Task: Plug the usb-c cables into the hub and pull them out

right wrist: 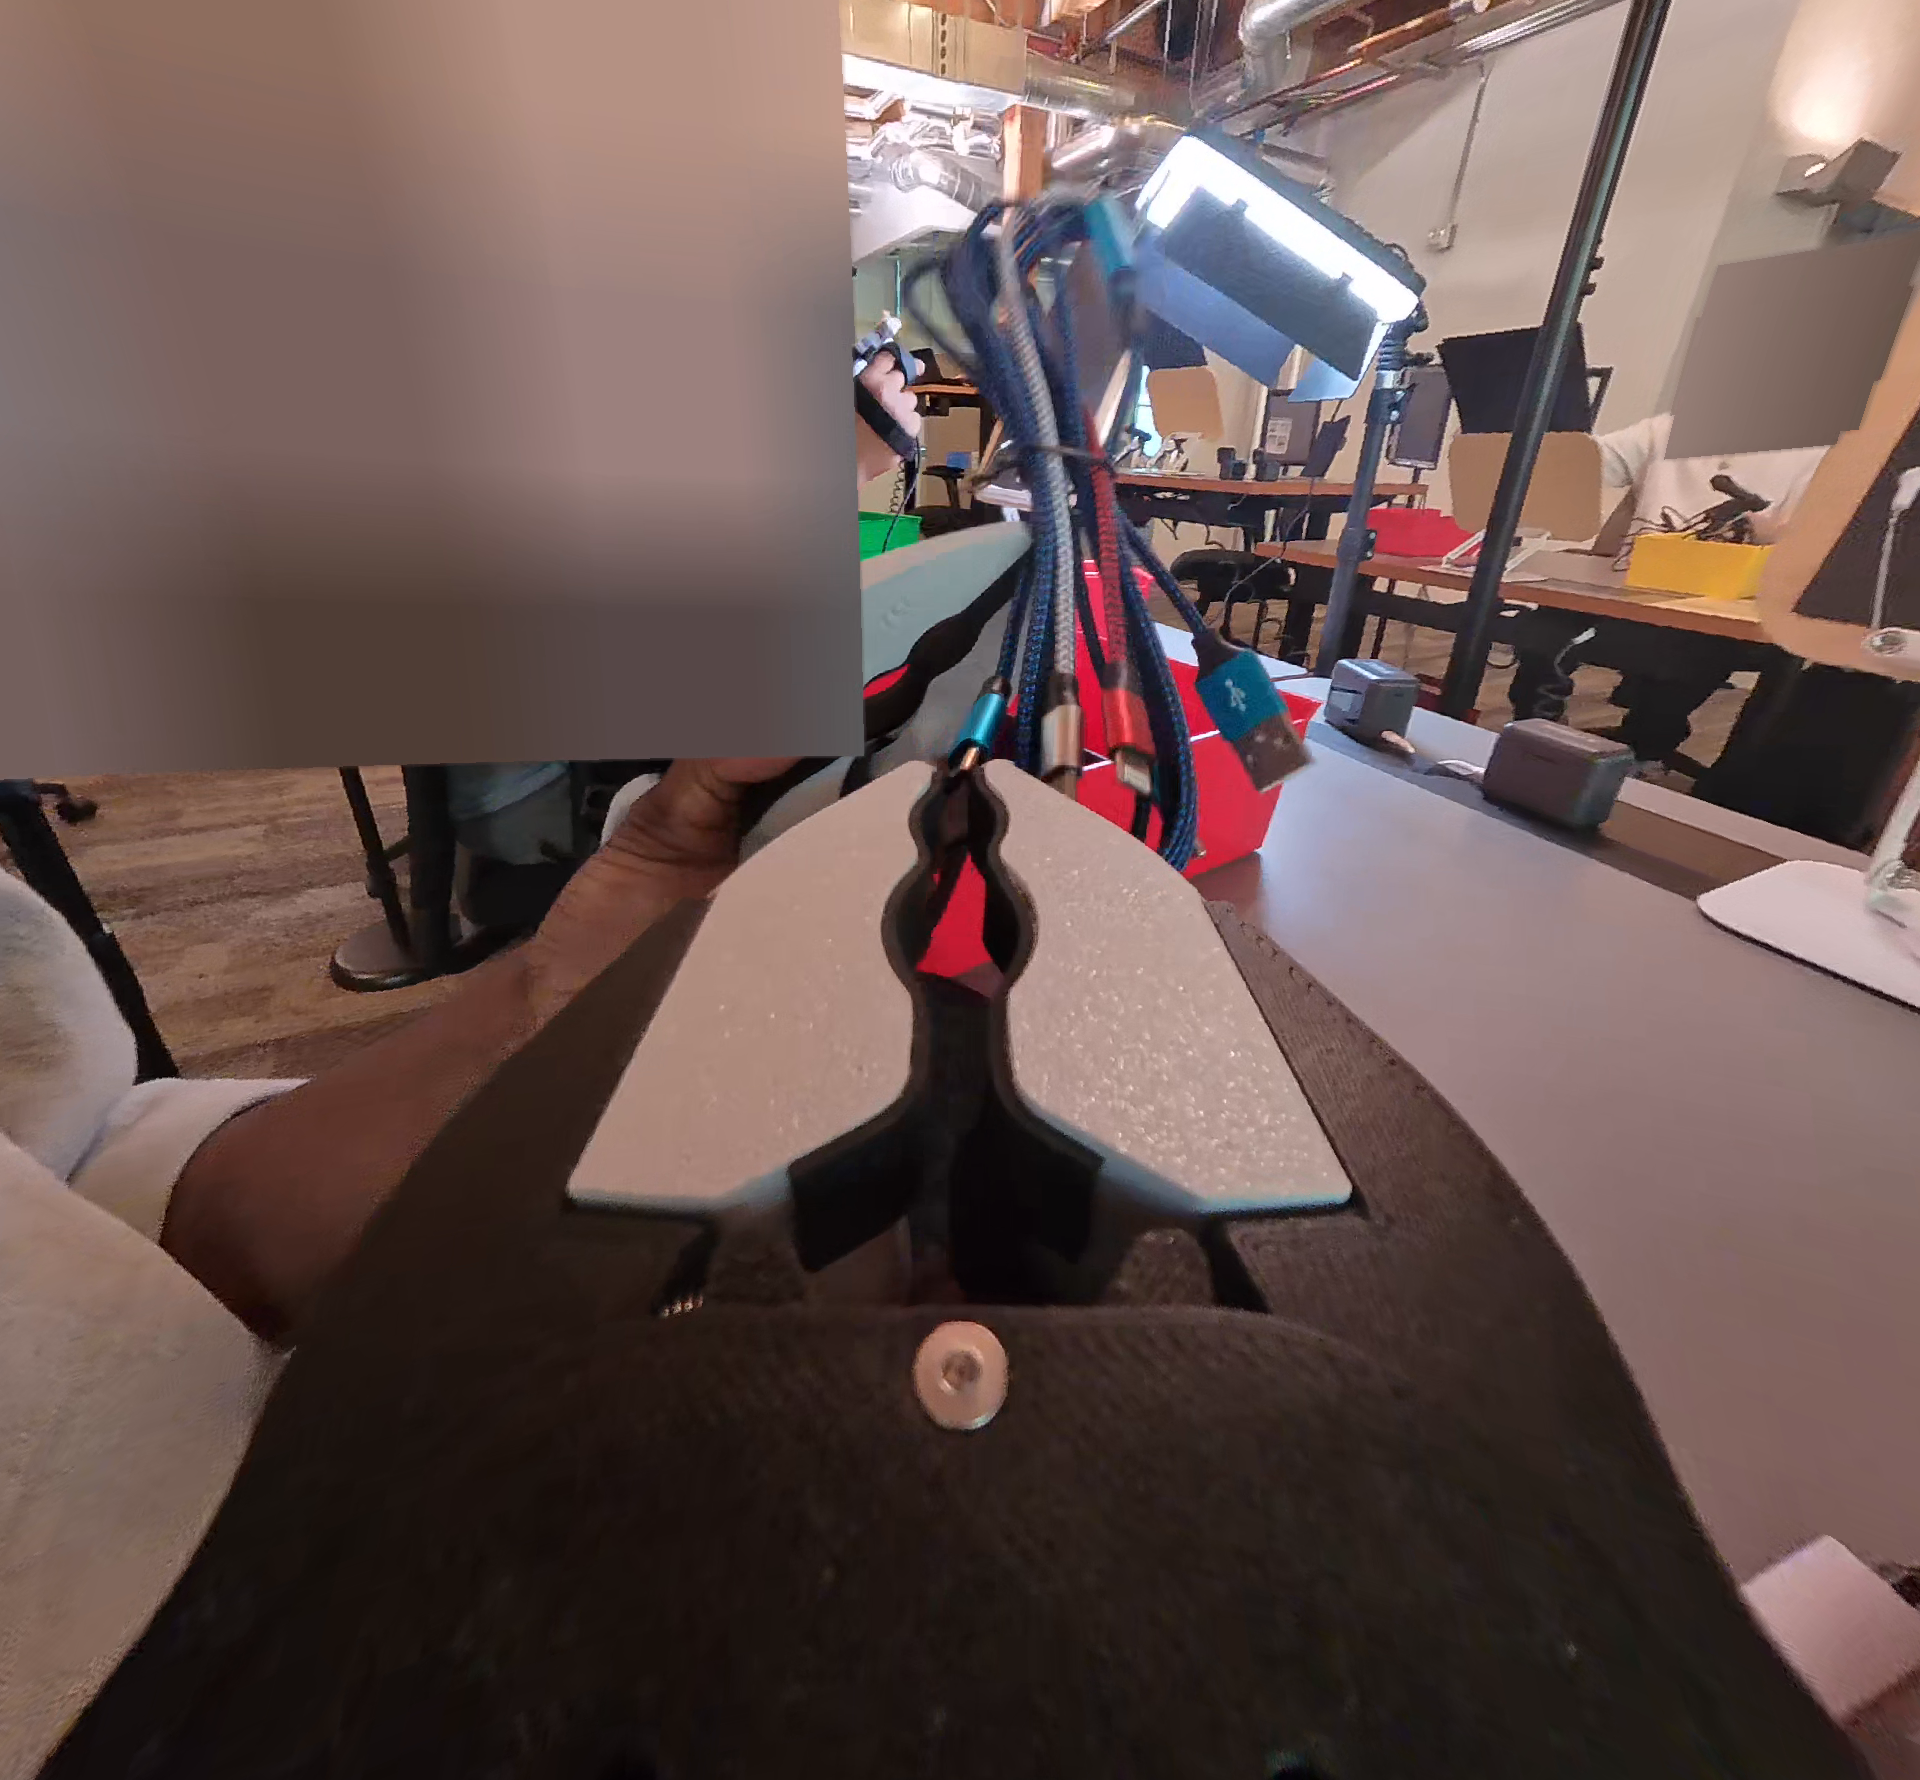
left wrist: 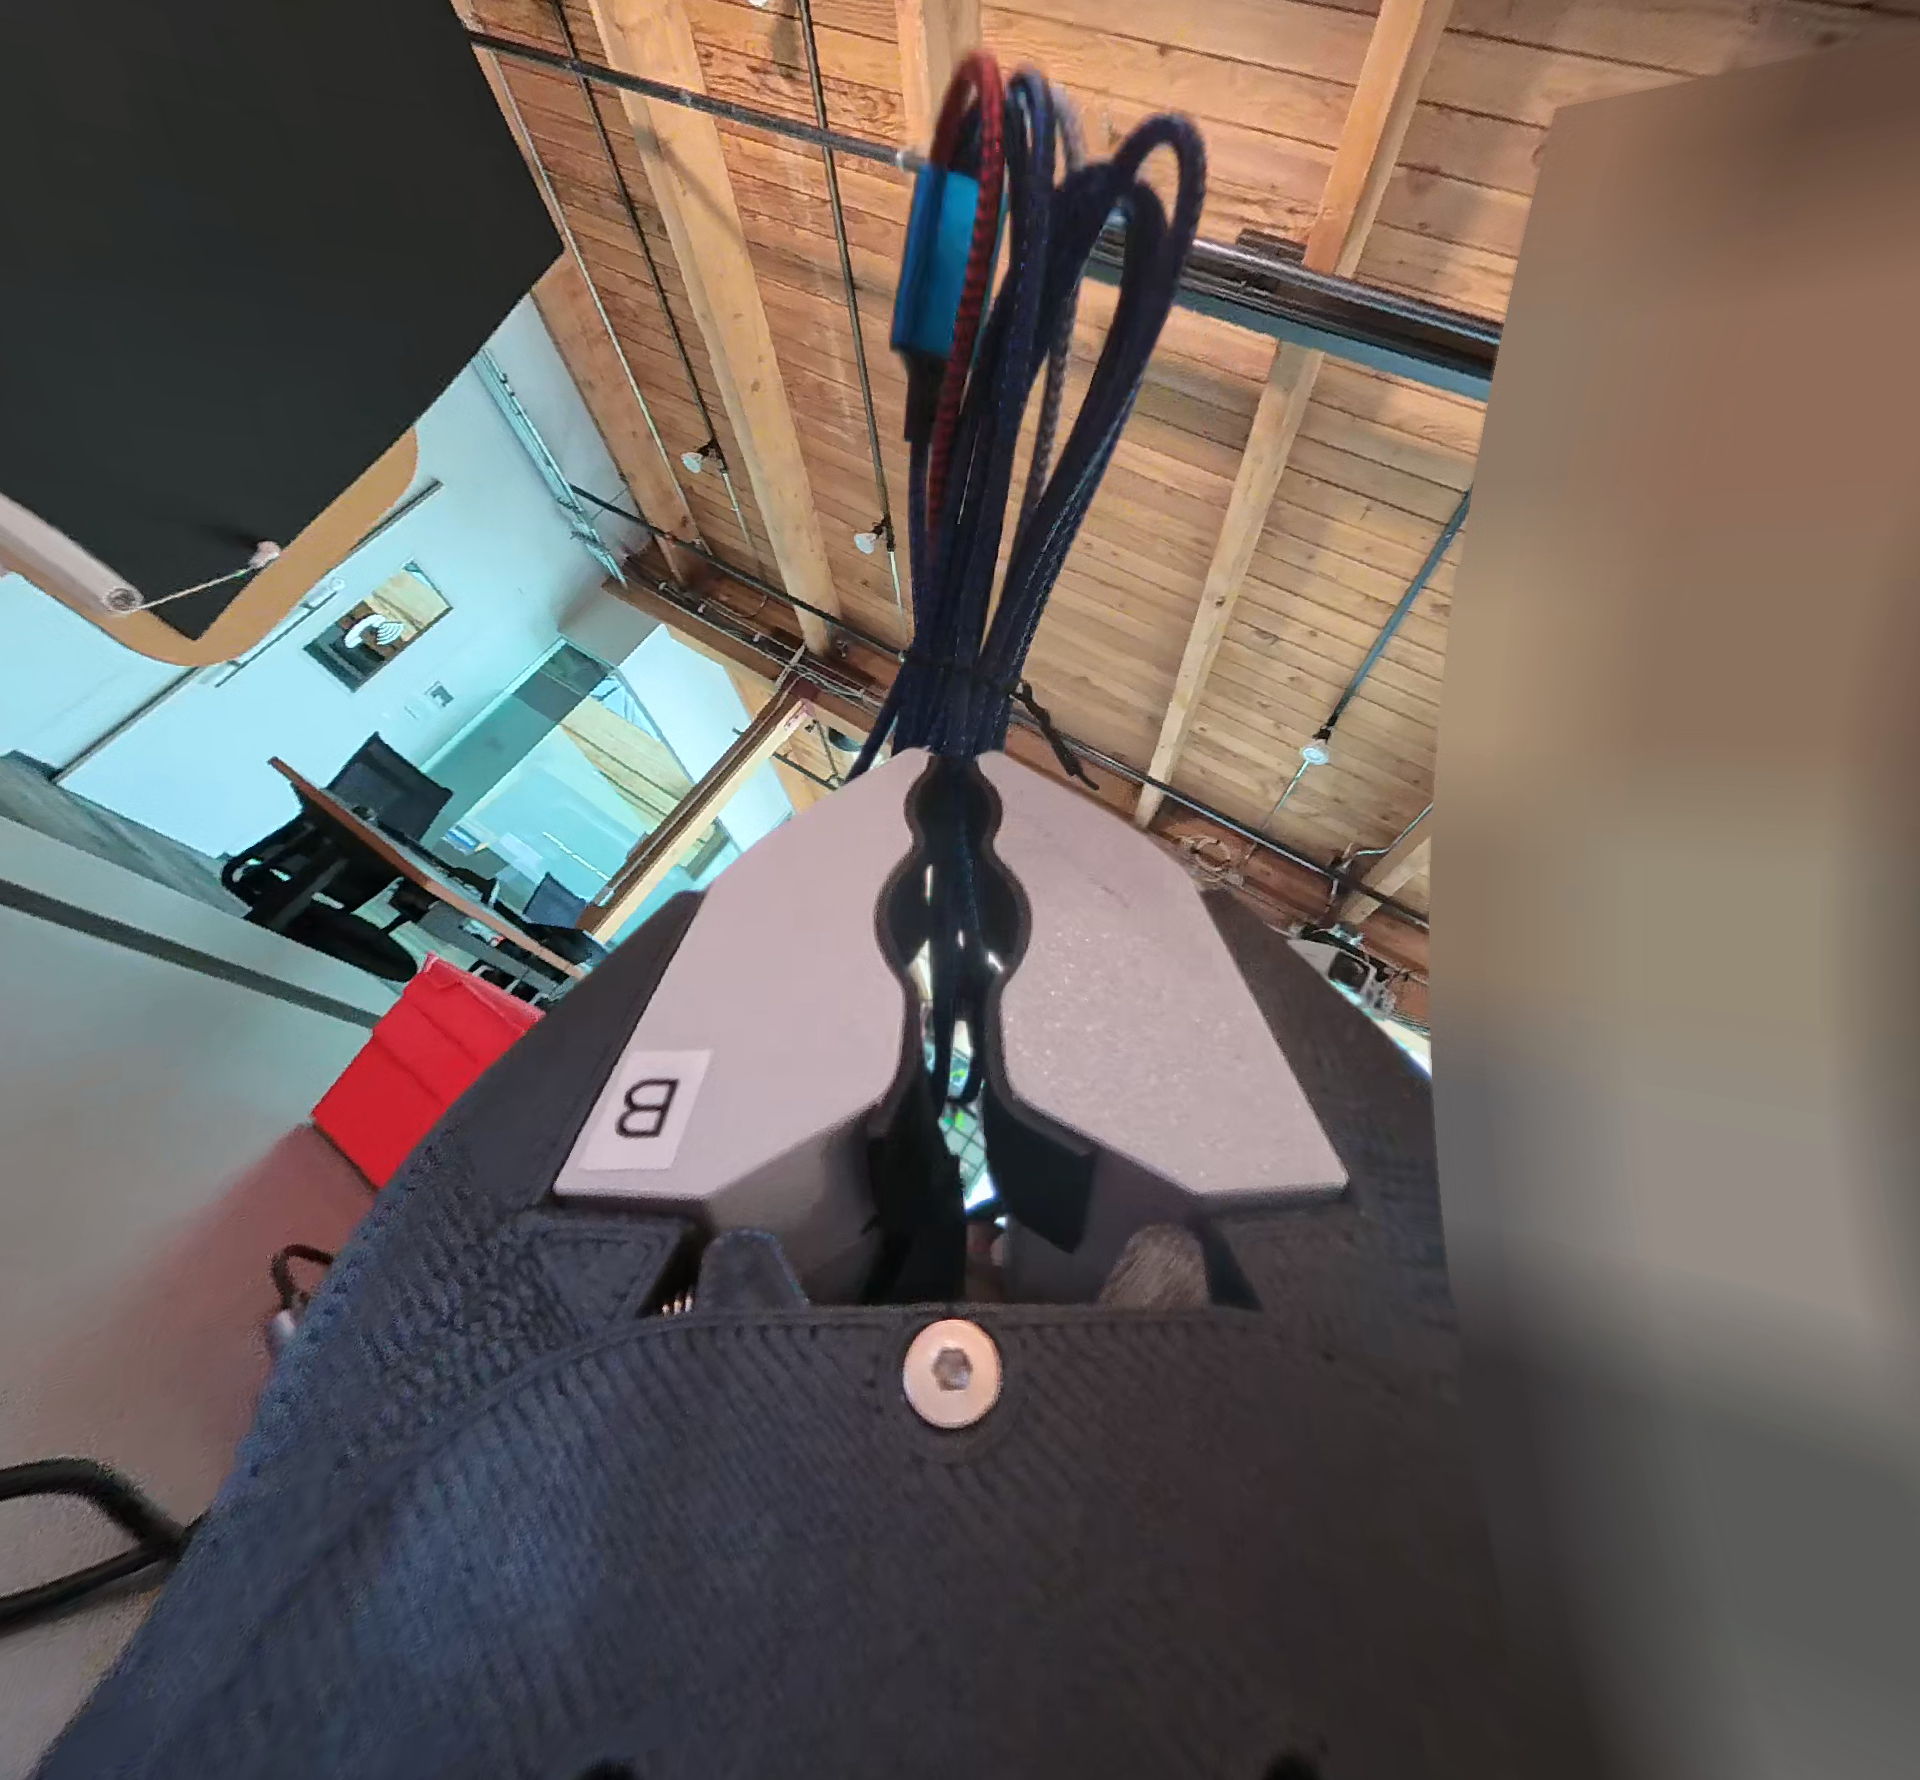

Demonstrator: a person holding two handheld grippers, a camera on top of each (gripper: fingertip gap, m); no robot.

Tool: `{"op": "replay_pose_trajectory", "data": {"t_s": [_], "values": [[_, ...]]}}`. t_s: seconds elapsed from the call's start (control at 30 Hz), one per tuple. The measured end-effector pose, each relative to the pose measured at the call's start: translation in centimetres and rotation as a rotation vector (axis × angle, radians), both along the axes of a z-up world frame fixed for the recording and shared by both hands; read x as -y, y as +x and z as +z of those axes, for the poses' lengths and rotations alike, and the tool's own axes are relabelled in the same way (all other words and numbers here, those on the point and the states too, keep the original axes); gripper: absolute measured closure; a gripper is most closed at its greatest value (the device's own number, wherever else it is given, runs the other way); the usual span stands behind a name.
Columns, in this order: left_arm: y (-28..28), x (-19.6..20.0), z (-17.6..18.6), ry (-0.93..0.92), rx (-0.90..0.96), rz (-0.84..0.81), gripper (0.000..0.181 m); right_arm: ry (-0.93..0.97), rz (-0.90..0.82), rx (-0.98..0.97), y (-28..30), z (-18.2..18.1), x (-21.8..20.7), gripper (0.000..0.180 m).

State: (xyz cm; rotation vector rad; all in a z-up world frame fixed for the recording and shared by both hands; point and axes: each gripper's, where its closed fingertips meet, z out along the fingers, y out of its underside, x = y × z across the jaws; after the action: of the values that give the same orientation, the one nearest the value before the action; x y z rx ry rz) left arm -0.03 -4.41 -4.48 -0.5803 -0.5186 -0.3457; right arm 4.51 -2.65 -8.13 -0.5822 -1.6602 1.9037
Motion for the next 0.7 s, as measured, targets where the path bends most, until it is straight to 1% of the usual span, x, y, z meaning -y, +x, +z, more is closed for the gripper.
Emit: {"op": "replay_pose_trajectory", "data": {"t_s": [0.17,0.3,0.37,0.6,0.7], "values": [[0.0,-0.2,-0.9,-0.047,0.004,0.006,0.177,-0.034,-0.043,0.003,-0.6,0.3,-1.5,0.178],[0.3,-0.5,-1.3,-0.066,-0.016,-0.015,0.177,-0.223,0.027,0.081,-0.7,1.0,-2.4,0.178],[0.4,-0.7,-1.5,-0.092,-0.025,-0.001,0.177,-0.275,0.060,0.119,-0.8,1.0,-2.7,0.178],[0.4,-0.8,-1.7,-0.110,-0.028,0.014,0.177,-0.276,0.069,0.149,-1.0,0.4,-2.8,0.172],[0.5,-0.8,-1.8,-0.104,-0.023,-0.006,0.177,-0.292,0.081,0.186,-1.2,0.1,-2.9,0.171]]}}
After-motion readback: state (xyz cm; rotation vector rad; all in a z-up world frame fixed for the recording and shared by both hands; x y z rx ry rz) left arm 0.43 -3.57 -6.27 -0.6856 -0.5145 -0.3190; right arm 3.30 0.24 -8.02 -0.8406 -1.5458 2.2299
